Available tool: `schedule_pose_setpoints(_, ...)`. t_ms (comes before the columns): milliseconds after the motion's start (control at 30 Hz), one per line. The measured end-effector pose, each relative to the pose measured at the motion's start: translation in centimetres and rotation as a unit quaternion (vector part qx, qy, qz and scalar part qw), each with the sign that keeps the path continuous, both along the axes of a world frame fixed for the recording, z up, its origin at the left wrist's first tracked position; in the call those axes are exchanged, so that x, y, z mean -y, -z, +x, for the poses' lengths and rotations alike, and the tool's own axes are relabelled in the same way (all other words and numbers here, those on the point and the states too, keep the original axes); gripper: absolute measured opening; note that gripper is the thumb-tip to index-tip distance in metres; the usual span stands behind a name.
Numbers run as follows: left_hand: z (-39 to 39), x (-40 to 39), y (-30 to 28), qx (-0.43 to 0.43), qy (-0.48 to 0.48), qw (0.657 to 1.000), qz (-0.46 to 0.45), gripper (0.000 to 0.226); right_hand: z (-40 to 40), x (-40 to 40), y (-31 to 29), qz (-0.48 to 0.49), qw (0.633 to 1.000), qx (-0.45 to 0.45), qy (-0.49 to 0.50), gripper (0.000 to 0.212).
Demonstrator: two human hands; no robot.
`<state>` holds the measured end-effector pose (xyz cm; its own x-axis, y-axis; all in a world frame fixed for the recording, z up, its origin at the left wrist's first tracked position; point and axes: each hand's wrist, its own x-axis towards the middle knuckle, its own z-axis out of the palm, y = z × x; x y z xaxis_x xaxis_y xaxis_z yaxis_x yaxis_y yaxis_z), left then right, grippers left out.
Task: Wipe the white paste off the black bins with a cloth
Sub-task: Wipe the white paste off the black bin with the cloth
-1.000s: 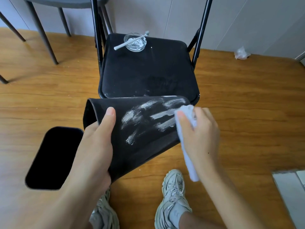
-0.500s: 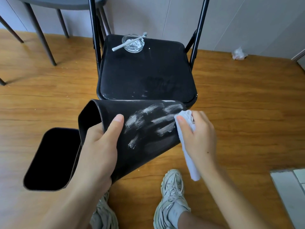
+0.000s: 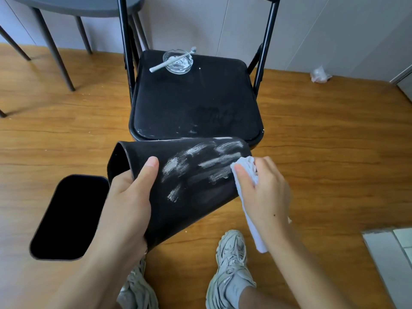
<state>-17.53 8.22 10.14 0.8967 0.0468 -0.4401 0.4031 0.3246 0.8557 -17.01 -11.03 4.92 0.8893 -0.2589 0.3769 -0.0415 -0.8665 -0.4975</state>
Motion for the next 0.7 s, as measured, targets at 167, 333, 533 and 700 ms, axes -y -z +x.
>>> schedule_pose_setpoints(167,0.0,-0.3,-0.3,0.014,0.003,1.000,0.005,0.040,-2.1,-4.5,-1.2,0.047,0.986,0.053,-0.148,0.033)
schedule_pose_setpoints(333,0.1,-0.5,-1.7,0.054,-0.019,0.998,-0.010,0.043,-1.9,-4.1,-3.5,0.043,0.977,0.119,-0.170,0.038)
schedule_pose_setpoints(533,3.1,0.4,-1.5,0.106,0.009,0.993,-0.040,0.040,0.5,-3.7,-4.5,0.058,0.978,0.154,-0.126,0.037)
schedule_pose_setpoints(700,4.4,0.2,0.6,0.059,0.005,0.998,-0.029,0.023,1.6,-3.8,-3.1,0.033,0.988,0.111,-0.105,0.035)
